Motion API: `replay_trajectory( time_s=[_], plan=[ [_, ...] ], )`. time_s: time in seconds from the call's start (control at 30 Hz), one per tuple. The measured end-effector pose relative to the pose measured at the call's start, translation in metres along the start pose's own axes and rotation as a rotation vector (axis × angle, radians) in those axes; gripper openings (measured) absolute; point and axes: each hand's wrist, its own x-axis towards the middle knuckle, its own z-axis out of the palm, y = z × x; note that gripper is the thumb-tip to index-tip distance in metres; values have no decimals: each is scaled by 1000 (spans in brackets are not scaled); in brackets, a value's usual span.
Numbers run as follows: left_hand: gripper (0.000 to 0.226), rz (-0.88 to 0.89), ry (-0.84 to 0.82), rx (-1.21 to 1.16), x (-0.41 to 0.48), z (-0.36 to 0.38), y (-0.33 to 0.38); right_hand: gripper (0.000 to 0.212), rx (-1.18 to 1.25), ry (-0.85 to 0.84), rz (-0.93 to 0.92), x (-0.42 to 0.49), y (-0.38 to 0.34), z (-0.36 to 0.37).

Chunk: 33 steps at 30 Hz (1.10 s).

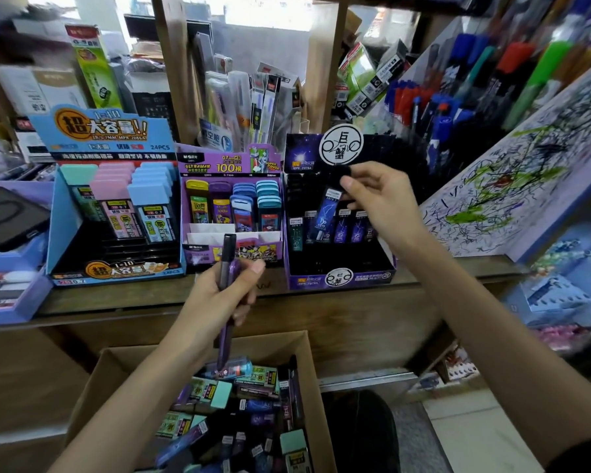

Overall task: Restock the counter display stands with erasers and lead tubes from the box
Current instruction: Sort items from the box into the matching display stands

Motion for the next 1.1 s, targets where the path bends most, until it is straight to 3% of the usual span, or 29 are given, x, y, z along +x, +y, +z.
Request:
replay_trajectory(
  time_s=[0.13, 0.37, 0.7, 0.83, 0.9, 1.0, 1.1],
  plan=[
    [51, -47, -9, -94, -2, -2, -1, 13, -114, -78, -39, -1, 17, 11],
    [41, -118, -42, -125, -7, -2, -6, 20, -209, -85, -62, -7, 28, 22],
    [36, -24, -8, -50, -2, 3, -14, 25, -279, -9, 59, -9, 32, 29],
    [28, 15, -20, -124, -1, 4, -10, 20, -472, 158, -110, -30, 19, 30],
    [27, 44, -47, -112, 0, 4, -9, 13, -343, 150, -179, -50, 10, 37],
    [34, 84, -54, -79, 1, 7, -8, 7, -57, -159, 9, -74, -2, 55],
    [38, 109, -55, -44, 3, 8, -8, 10, 152, -226, 138, -79, -6, 65]
  ],
)
